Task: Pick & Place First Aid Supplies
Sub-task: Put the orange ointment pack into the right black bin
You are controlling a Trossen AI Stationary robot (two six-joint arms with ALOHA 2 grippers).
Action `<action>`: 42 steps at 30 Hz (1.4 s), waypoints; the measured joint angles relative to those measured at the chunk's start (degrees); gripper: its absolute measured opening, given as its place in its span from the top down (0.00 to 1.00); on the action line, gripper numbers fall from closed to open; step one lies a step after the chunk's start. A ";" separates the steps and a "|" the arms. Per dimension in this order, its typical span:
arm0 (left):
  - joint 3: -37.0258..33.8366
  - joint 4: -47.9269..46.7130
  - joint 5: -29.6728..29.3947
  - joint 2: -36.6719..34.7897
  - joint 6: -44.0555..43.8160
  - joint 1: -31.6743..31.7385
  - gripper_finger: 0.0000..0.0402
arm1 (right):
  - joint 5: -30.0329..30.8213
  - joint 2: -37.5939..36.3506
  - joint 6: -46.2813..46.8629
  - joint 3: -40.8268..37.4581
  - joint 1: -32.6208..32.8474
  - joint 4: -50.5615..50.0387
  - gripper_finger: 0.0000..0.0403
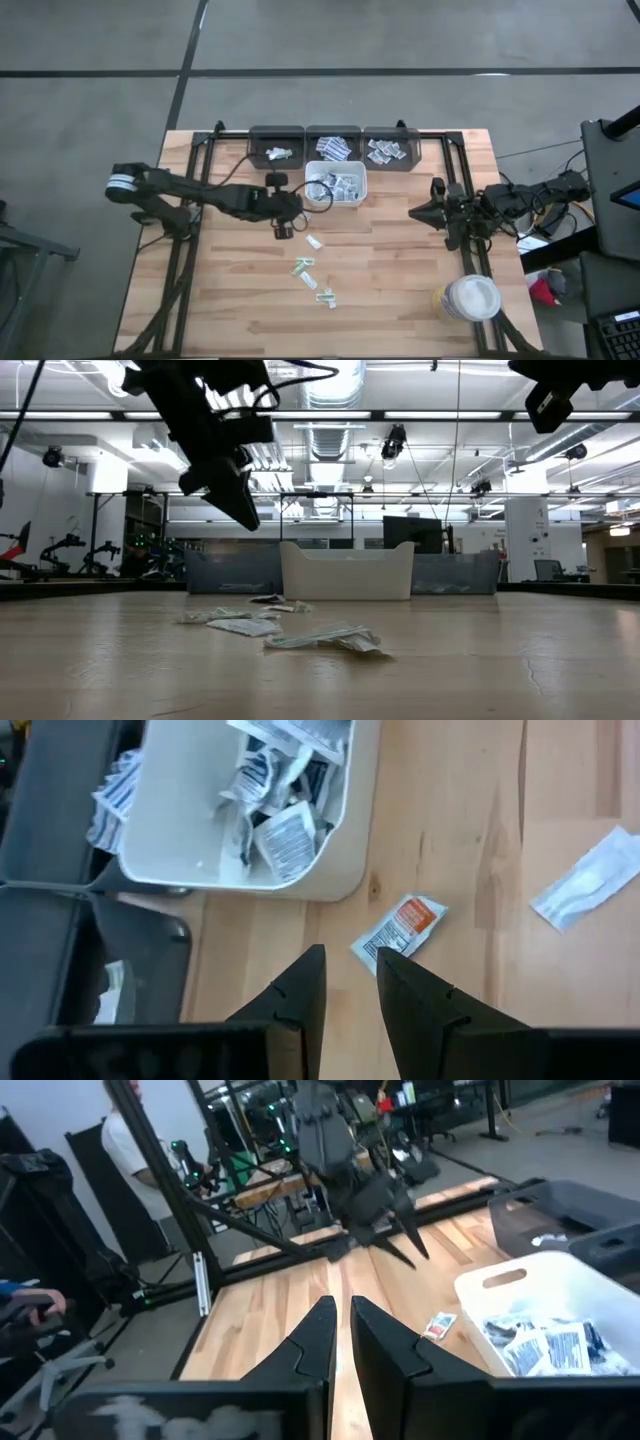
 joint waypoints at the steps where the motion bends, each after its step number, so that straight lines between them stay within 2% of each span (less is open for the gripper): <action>1: 0.43 -0.05 0.00 0.96 0.50 0.00 0.77 | -0.11 -0.63 -0.53 -0.11 0.00 0.03 0.92; 9: 1.65 -0.14 0.92 3.56 0.51 -0.29 0.77 | 0.84 -7.07 0.15 -3.50 0.00 1.38 0.92; 16: 1.59 0.10 10.98 4.35 0.31 -0.39 0.77 | 1.00 -9.96 1.14 -6.36 0.00 3.03 0.92; 20: 1.56 1.50 10.26 6.06 -4.20 -0.18 0.77 | 1.00 -9.92 1.16 -6.36 0.00 3.30 0.92; 26: 2.11 3.31 8.86 8.41 -19.13 1.69 0.77 | 0.93 -9.98 1.16 -6.34 0.00 4.56 0.92; 29: 2.04 3.27 8.97 9.23 -20.28 2.51 0.77 | 0.91 -9.93 1.19 -6.34 0.00 4.53 0.92; 32: 1.34 3.06 9.47 10.39 -18.23 2.97 0.77 | 0.90 -10.00 1.23 -6.31 0.00 4.56 0.92; 37: 0.56 4.71 9.52 11.63 -1.67 2.96 0.77 | 0.84 -9.93 2.03 -6.29 0.00 4.53 0.92; 42: 0.53 6.15 9.68 11.86 5.46 3.36 0.77 | 0.81 -9.97 2.24 -6.27 0.00 4.53 0.92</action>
